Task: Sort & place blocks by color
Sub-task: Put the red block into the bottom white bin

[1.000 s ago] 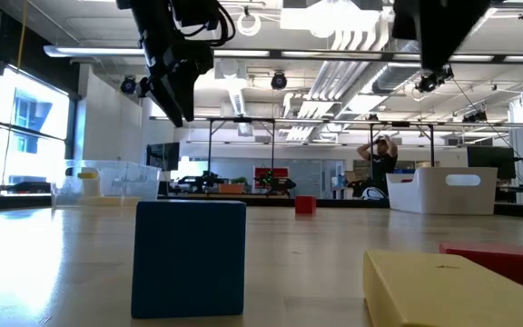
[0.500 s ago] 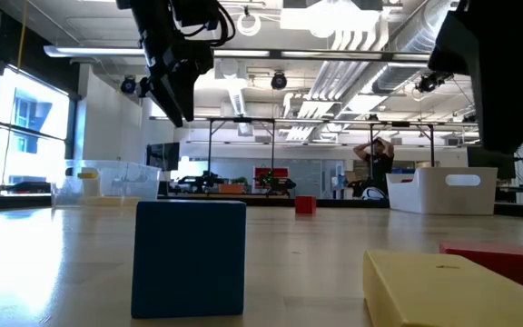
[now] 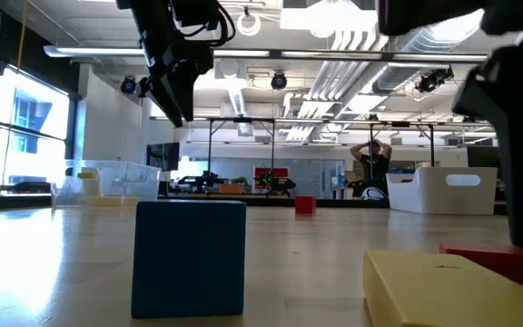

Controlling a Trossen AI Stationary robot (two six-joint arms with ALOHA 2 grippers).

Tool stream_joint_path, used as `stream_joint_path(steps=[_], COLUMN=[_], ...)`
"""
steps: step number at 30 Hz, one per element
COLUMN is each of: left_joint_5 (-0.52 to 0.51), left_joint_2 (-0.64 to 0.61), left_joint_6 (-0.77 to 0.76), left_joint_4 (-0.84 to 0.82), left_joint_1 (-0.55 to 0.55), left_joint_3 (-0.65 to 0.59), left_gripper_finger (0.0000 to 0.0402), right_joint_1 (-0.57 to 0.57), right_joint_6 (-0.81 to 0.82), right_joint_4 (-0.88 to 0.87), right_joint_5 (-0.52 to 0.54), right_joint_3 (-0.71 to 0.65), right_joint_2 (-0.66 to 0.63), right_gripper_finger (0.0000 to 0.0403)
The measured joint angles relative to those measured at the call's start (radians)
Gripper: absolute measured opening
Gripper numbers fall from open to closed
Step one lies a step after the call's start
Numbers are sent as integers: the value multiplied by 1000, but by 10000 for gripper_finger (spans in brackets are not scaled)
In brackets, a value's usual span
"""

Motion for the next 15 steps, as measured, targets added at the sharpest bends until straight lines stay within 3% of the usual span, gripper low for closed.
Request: stream_joint_path(steps=[8, 15], left_joint_5=[0, 0], left_joint_2=[0, 0], left_joint_6=[0, 1], left_joint_4=[0, 0], left_joint_1=[0, 0], left_joint_3=[0, 0], left_gripper_finger=[188, 189], right_joint_1=[-1, -2], right_joint_6=[84, 91], right_joint_4=[-8, -24], right_joint_5=[-44, -42], right_joint_3=[6, 5], right_joint_2=[42, 45], right_gripper_finger=[173, 70])
